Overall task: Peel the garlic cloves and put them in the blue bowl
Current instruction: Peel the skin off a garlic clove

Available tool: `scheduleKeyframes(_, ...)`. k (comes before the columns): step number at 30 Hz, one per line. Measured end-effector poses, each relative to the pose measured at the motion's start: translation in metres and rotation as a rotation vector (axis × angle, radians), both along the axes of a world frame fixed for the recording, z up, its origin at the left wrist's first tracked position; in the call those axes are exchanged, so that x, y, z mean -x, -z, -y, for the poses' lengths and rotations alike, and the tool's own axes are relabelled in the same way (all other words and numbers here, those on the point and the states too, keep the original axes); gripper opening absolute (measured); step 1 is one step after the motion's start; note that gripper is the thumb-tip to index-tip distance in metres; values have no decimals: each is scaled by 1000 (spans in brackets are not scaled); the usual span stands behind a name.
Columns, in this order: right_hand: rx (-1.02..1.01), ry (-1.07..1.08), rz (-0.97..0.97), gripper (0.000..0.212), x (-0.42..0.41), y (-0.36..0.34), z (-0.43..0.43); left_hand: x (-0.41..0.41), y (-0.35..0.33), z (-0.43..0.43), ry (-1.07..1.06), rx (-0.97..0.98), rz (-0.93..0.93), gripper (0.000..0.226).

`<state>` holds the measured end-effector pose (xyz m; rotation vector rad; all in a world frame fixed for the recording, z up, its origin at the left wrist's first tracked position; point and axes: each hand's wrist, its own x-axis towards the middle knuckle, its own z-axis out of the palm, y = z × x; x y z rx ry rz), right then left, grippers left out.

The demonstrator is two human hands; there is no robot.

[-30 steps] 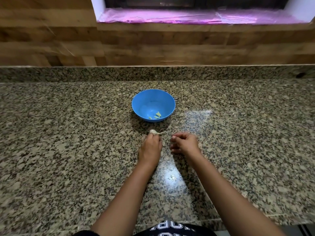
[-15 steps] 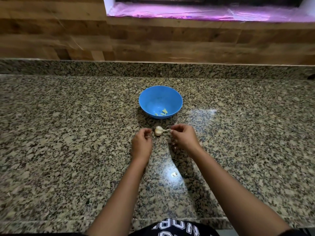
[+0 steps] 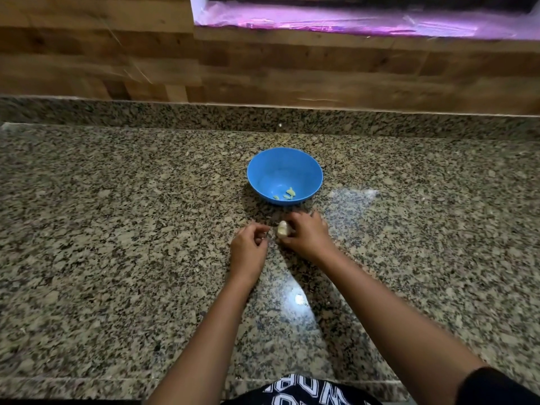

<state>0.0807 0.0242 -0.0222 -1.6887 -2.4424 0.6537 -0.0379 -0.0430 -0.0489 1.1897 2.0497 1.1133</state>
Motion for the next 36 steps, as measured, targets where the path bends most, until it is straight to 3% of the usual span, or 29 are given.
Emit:
scheduleKeyframes(7,174,208,-406,57,-19,3,14,-8,-2,3,53,-17,-9,18)
scheduleKeyframes(11,227,259,-534,46,-27,-9,17,-12,-3,6,54,-54,57,15)
scheduleKeyframes(14,271,268,-606,43,-30,-12,20,-16,-2,10,52,-75,252,14)
scheduleKeyframes(19,440,234,-776,36,-31,-17,26,-23,-11,14,66,-44,848,15)
scheduleKeyframes(21,470,203,-823,27,-34,-18,31,-25,-14,15,80,-49,954,20)
scheduleKeyframes(30,595,213,-990,22,-45,-15,45,-31,-8,20,109,-101,872,19)
scheduleKeyframes(36,404,142,-808,21,-43,-18,52,-32,-3,24,102,-120,883,25)
